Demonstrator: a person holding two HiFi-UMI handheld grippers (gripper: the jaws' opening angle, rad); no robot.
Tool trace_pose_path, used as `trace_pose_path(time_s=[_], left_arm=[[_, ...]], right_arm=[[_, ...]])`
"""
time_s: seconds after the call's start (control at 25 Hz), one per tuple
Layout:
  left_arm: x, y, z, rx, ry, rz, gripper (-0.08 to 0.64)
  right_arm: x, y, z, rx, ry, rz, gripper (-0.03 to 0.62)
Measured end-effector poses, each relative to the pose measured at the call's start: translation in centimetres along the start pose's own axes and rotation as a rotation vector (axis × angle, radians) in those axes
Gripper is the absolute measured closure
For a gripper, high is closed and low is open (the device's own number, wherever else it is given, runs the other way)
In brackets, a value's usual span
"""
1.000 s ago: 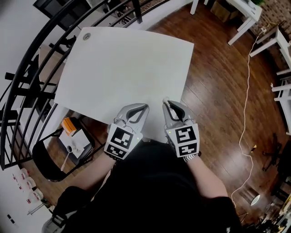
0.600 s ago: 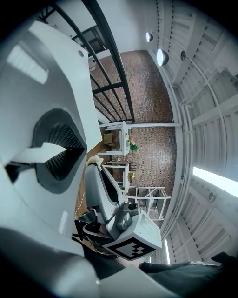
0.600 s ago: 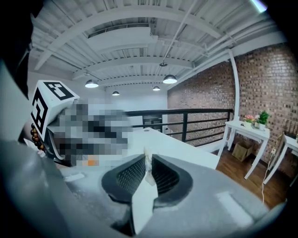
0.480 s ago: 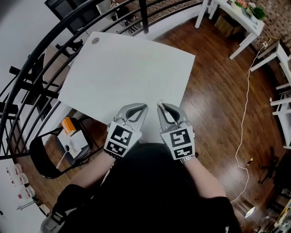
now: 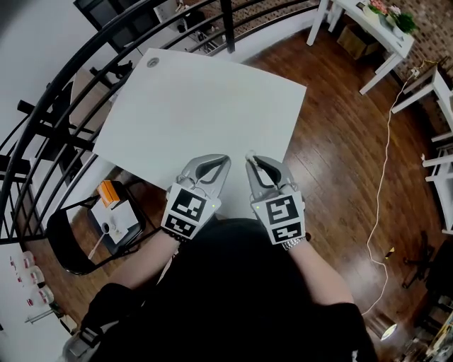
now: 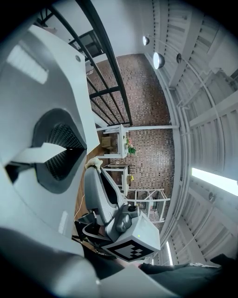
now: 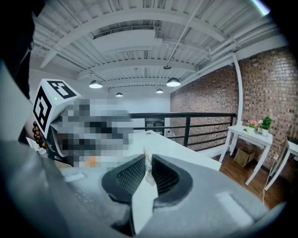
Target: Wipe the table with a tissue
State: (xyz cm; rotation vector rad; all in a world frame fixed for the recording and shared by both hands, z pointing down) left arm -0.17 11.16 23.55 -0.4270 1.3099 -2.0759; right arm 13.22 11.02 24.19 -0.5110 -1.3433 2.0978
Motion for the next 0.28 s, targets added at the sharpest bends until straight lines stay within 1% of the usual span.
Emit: trace_pose_path(time_s=[0.28], left_arm=[[0.06, -0.14, -0.2, -0.002, 0.002, 0.006, 0.543]], right_arm=[[0.0, -0.11, -0.06, -0.002, -0.007, -0.002, 0.56]])
Point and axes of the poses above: the fingertips, and each gripper's own axes: z forward along the fingers, x to its left, y out of its top, the point moved 8 cm from there along -z, backward along the fingers
